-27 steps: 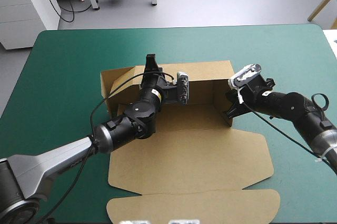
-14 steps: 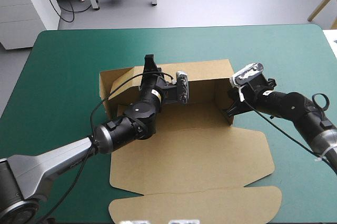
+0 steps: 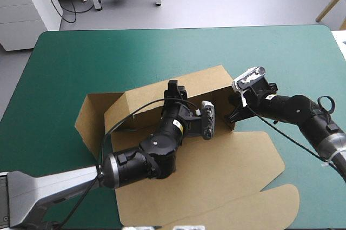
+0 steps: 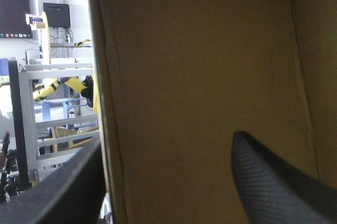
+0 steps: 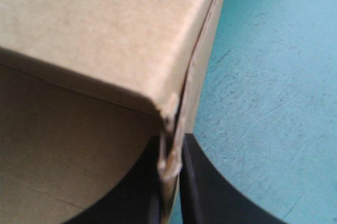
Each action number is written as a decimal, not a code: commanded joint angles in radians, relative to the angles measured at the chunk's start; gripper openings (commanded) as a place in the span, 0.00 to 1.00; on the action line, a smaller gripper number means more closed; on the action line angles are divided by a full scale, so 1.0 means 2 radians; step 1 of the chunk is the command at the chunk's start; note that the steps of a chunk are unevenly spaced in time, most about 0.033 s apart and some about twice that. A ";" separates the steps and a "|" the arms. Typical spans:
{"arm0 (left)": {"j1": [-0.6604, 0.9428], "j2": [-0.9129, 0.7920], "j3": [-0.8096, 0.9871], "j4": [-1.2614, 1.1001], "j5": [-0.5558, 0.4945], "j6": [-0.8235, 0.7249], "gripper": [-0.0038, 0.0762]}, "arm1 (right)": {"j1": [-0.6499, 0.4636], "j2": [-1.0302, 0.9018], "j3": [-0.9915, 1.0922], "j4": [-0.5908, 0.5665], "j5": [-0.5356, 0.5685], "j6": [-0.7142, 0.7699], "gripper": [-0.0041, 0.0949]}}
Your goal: Fold the box
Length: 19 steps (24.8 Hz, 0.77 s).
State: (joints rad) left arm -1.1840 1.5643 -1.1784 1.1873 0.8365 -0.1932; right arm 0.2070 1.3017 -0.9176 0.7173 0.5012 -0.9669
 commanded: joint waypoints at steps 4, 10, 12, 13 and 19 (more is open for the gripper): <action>-0.103 -0.050 -0.010 0.036 0.082 -0.018 0.69 | 0.003 -0.013 -0.015 0.002 -0.004 0.007 0.02; -0.210 -0.071 -0.012 0.095 0.169 -0.030 0.69 | 0.003 -0.014 -0.015 0.000 -0.004 0.015 0.02; -0.244 -0.071 -0.030 0.094 0.196 -0.030 0.68 | 0.003 -0.014 -0.015 0.000 -0.004 0.015 0.02; -0.247 -0.071 -0.037 0.091 0.204 -0.030 0.67 | 0.003 -0.014 -0.015 0.000 -0.004 0.015 0.02; -0.221 -0.071 -0.155 -0.053 0.181 0.058 0.31 | 0.003 -0.014 -0.015 0.000 -0.003 0.017 0.02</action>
State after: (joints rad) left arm -1.6516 1.4593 -1.3906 1.1557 1.2111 -0.1459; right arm 0.2106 1.3017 -0.9176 0.6998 0.5062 -0.9288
